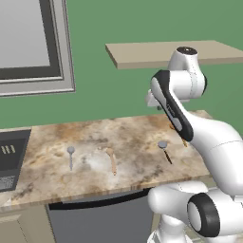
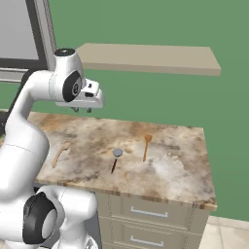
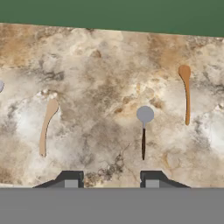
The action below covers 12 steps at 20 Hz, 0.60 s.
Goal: Organize the utensils by type. Pick up the wooden spoons from the counter and place them in the open cabinet. Then pick up the metallic utensils from the counter and place them in the open drawer.
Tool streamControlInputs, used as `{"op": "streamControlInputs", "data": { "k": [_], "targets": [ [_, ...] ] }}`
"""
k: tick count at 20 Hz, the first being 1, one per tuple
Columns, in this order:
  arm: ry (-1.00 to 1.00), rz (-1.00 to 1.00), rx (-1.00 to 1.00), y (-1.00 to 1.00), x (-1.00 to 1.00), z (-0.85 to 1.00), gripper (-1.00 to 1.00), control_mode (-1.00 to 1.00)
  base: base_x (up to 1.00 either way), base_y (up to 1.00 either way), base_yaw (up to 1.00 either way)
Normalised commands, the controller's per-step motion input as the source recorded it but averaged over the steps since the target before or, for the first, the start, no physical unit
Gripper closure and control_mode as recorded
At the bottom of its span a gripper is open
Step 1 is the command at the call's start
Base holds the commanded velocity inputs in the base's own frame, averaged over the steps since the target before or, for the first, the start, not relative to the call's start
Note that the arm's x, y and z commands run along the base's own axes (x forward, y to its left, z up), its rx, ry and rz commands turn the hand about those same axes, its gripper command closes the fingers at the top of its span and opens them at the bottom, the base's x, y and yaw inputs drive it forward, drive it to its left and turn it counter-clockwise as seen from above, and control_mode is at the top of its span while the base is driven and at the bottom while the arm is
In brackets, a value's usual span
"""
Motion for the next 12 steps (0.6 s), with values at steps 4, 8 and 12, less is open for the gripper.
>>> {"op": "streamControlInputs", "data": {
  "k": [4,8,12],
  "targets": [
    [0.06,0.00,0.00,0.02,-0.19,-0.08,-1.00,-1.00,0.00,0.00,0.00],
    [0.13,0.00,-0.02,0.21,-0.44,-0.24,-1.00,-1.00,0.00,0.00,0.00],
    [0.06,0.00,-0.03,0.36,-0.24,-0.27,-1.00,-1.00,0.00,0.00,0.00]
  ]
}}
